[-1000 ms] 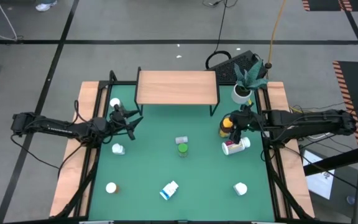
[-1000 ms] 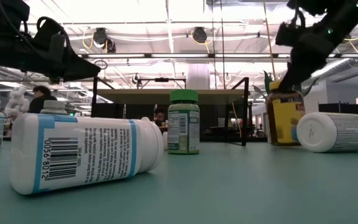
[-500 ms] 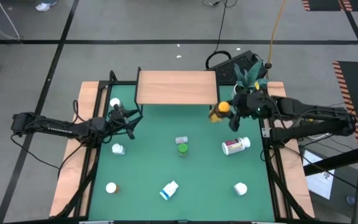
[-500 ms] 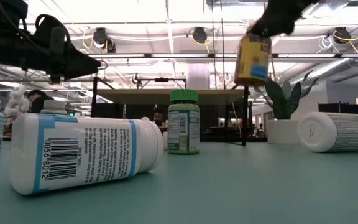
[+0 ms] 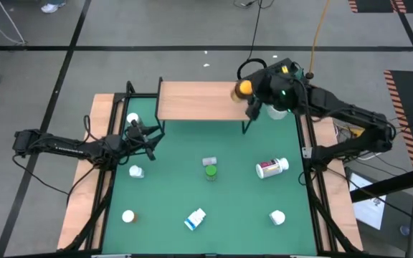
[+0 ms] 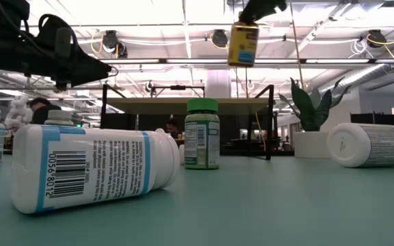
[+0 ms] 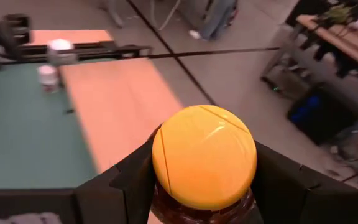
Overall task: Pick and place medicine bottles onto shelf by color
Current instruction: Put the yellow pill bottle on the shelf
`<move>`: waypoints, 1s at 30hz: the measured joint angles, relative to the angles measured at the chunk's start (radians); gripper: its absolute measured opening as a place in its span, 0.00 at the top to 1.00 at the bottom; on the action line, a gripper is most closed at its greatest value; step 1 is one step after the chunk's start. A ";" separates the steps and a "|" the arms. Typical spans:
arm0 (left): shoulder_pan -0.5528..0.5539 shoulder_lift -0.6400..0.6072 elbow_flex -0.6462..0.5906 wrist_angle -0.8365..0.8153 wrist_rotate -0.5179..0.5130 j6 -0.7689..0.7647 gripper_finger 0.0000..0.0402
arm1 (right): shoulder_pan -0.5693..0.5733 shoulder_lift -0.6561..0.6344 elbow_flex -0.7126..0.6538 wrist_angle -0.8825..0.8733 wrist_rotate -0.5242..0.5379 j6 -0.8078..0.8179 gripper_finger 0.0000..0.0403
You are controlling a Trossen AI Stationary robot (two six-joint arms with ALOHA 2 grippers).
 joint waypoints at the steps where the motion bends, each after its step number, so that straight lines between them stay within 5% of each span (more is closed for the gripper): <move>1: -0.001 0.000 0.000 -0.007 0.000 0.000 0.54 | -0.020 0.019 0.013 0.010 0.000 -0.022 0.48; 6: -0.002 0.000 0.000 -0.046 0.000 0.003 0.54 | -0.140 0.119 0.056 0.102 -0.032 -0.105 0.48; 16: -0.002 0.000 0.000 -0.046 0.000 0.028 0.54 | -0.386 0.300 0.183 -0.027 -0.326 -0.084 0.48; 30: -0.002 0.000 0.000 -0.046 0.000 0.047 0.54 | -0.476 0.377 0.186 -0.062 -0.553 -0.053 0.42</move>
